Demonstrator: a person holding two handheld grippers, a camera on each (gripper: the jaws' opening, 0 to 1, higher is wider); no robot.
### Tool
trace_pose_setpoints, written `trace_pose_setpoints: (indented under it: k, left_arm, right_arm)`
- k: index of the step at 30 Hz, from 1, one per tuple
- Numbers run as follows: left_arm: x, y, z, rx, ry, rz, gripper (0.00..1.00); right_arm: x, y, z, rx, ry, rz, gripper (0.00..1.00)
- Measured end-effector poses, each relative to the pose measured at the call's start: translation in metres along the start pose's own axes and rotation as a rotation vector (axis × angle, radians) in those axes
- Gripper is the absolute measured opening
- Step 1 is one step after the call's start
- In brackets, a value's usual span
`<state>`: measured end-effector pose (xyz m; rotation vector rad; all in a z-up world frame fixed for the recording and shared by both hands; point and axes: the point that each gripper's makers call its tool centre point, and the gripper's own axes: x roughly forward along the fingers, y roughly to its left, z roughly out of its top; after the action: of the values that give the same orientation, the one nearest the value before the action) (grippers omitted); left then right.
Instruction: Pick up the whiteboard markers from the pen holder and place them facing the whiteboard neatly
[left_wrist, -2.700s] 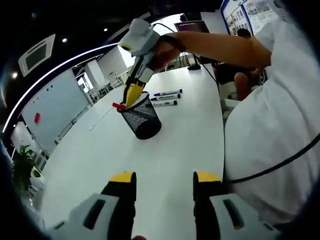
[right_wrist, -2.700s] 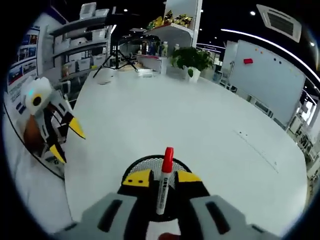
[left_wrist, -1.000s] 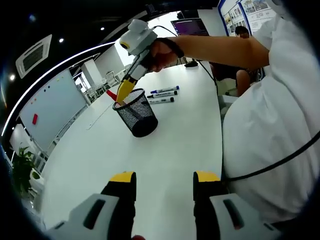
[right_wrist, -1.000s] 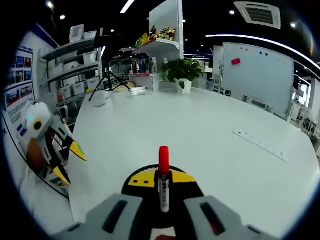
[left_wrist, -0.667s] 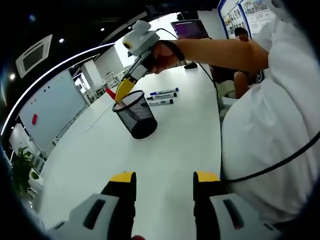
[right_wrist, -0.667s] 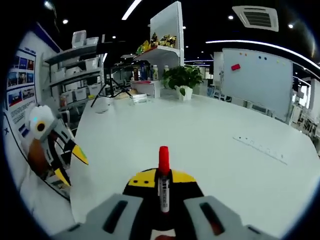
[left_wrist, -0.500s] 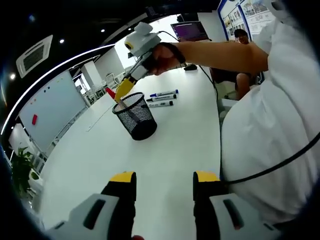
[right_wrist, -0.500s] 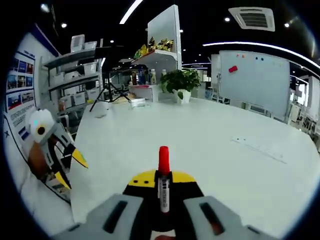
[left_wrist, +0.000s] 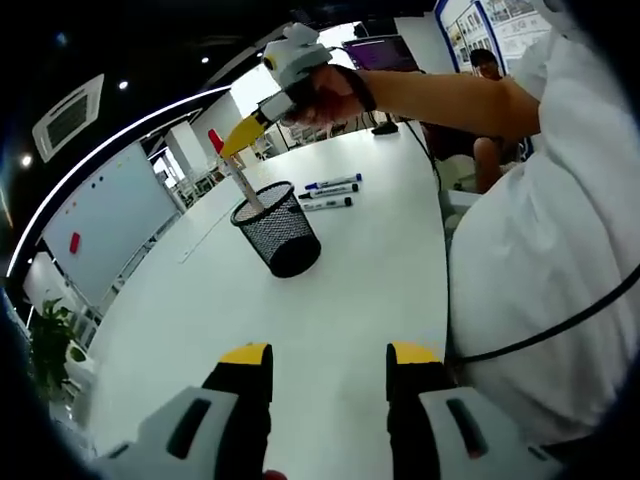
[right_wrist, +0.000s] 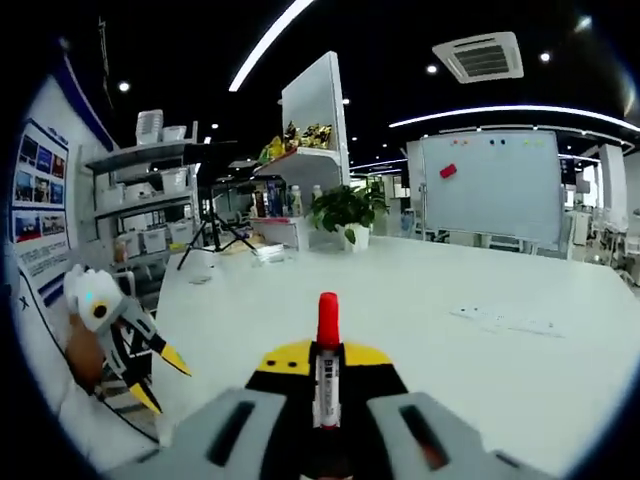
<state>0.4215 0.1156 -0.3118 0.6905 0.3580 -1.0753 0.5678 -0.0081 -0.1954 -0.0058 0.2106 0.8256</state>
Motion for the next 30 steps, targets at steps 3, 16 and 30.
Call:
trace_pose_setpoints:
  k: [3, 16, 30]
  left_arm:
    - [0.002, -0.001, -0.005, 0.011, 0.028, 0.004, 0.47]
    - [0.001, -0.004, 0.001, 0.025, 0.022, -0.004, 0.47]
    - [0.003, -0.005, -0.001, 0.023, 0.030, -0.008, 0.47]
  right_arm:
    - [-0.009, -0.003, 0.007, 0.012, -0.022, -0.013, 0.08]
    - [-0.054, -0.050, 0.054, 0.139, -0.155, -0.176, 0.08]
    - [-0.084, -0.093, 0.057, 0.192, -0.176, -0.276, 0.08]
